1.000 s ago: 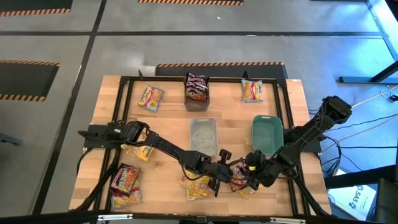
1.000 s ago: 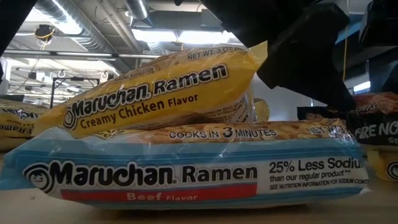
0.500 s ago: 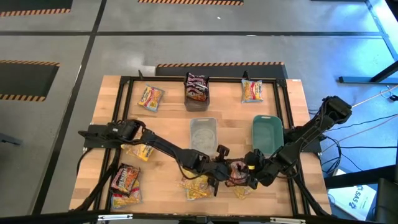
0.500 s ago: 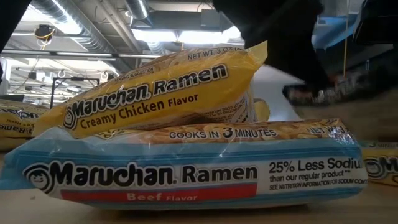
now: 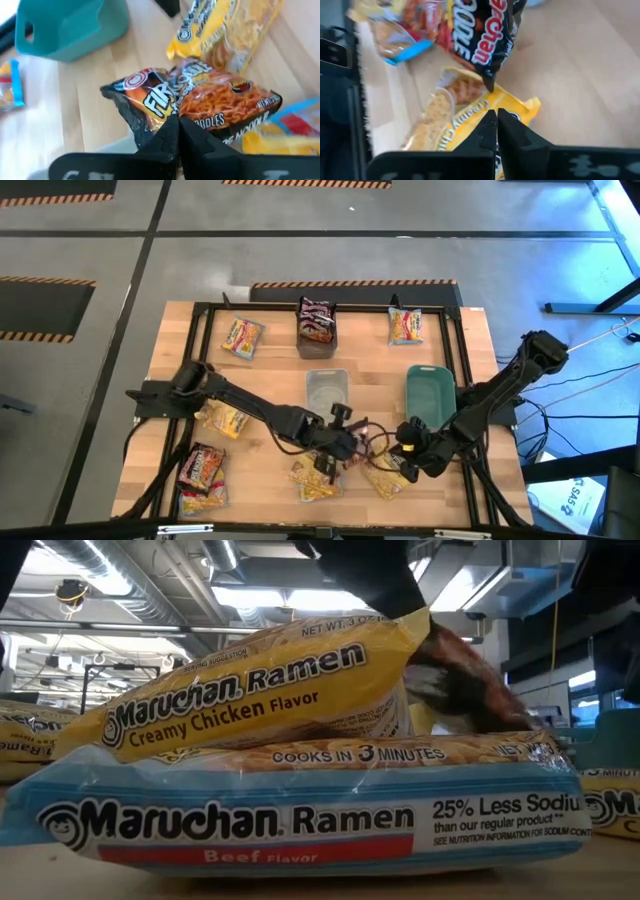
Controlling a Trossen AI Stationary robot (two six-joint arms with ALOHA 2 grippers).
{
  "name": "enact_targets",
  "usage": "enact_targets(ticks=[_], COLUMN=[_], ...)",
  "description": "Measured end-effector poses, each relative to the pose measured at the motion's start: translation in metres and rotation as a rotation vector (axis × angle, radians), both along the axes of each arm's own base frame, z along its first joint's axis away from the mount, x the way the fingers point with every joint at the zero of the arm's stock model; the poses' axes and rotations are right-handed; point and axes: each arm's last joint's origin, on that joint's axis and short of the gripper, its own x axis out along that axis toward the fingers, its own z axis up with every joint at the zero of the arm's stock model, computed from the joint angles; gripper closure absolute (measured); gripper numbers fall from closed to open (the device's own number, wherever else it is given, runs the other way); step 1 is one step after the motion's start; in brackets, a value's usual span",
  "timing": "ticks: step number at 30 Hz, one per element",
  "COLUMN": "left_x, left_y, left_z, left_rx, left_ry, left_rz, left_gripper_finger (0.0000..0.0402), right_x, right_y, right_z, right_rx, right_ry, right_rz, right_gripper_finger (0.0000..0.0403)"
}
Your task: Sort Maruchan noodles
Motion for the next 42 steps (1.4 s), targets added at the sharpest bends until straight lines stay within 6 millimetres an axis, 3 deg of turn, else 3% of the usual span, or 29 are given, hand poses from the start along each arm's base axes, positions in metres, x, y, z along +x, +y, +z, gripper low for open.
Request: enact_targets(ticks=[11, 16, 22, 26, 35, 42], left_x=[-0.067, -0.073, -0.073, -0.072, -0.077, -0.092], left_y=[0.026, 0.028, 0.023, 0.022, 0.016, 0.003], left_z=[-0.01, -0.019, -0.013, -0.009, 0.003, 0.023], left_rx=[-0.141, -0.172, -0.141, -0.134, -0.122, -0.062], left_ry=[-0.253, -0.275, -0.322, -0.349, -0.408, -0.461], left_rz=[0.06, 0.033, 0.003, 0.004, -0.013, -0.042], left_gripper_finger=[0.0401, 0.0401, 0.0401, 0.0401, 0.0401, 0.0401], right_x=[-0.003, 0.005, 0.015, 0.016, 0.02, 0.025], right_y=[-0.005, -0.014, -0.021, -0.023, -0.024, -0.018], right_z=[0.008, 0.01, 0.012, 0.012, 0.013, 0.007], right_rx=[-0.059, -0.105, -0.076, -0.071, -0.2, -0.138], right_ry=[-0.047, -0.103, -0.109, -0.095, -0.193, -0.431], right_rz=[0.008, -0.076, -0.07, -0.052, -0.073, 0.074], right_gripper_finger=[0.0403, 0.0402, 0.0396, 0.0346, 0.0159, 0.0112])
